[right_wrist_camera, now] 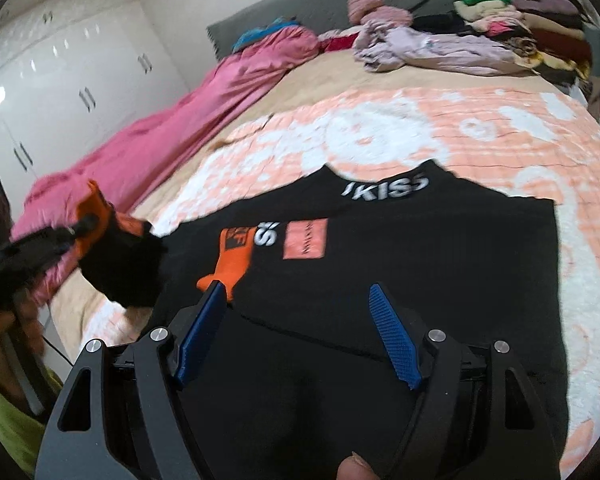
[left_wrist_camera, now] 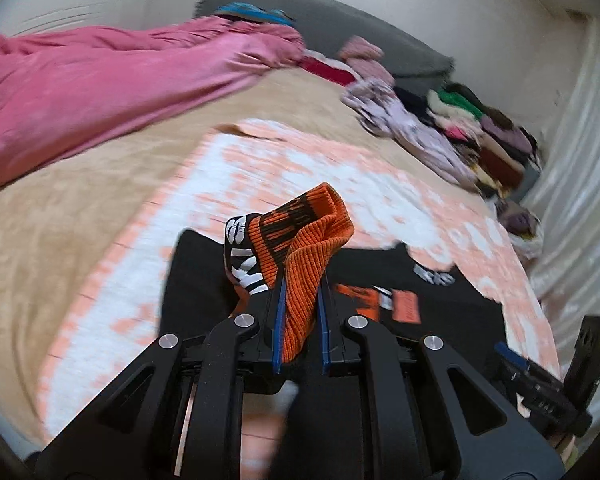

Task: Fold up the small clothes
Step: 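Lay the sleeve across the sweatshirt body with the left tool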

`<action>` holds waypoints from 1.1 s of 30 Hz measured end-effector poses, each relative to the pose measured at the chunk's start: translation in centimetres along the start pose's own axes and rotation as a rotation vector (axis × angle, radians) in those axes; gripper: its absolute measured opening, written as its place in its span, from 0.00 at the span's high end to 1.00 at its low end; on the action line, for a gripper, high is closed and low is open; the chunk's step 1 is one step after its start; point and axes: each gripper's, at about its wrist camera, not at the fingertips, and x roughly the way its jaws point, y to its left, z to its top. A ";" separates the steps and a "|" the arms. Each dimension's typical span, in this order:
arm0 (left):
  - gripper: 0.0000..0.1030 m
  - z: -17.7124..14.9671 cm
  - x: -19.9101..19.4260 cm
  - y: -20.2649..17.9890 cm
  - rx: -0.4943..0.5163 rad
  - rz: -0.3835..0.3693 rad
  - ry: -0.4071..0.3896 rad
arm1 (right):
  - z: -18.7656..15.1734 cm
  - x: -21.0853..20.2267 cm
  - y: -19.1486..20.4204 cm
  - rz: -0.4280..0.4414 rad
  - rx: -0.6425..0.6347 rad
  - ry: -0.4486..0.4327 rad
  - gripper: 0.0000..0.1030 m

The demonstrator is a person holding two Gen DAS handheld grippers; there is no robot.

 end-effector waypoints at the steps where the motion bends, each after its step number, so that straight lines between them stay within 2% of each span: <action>1: 0.94 -0.4 0.6 -1.3 0.017 -0.007 0.012 | 0.1 -0.4 -0.4 -0.001 0.009 -0.011 0.29; 11: 0.94 -5.2 6.3 -10.3 0.152 -0.081 0.150 | 0.0 -2.9 -6.0 -0.049 0.107 -0.067 0.29; 20: 0.90 -9.1 10.3 -13.0 0.249 -0.104 0.257 | -0.1 -3.3 -7.9 -0.040 0.158 -0.076 0.29; 25: 0.79 -10.5 9.9 -13.6 0.310 -0.154 0.282 | -0.3 -1.8 -7.2 -0.001 0.145 -0.027 0.29; 28: 0.77 -10.9 8.6 -13.5 0.332 -0.190 0.290 | -0.4 -0.4 -6.0 0.026 0.124 0.020 0.29; 33: 0.72 -10.6 6.2 -12.1 0.306 -0.206 0.274 | -0.7 2.5 -3.6 0.067 0.071 0.113 0.29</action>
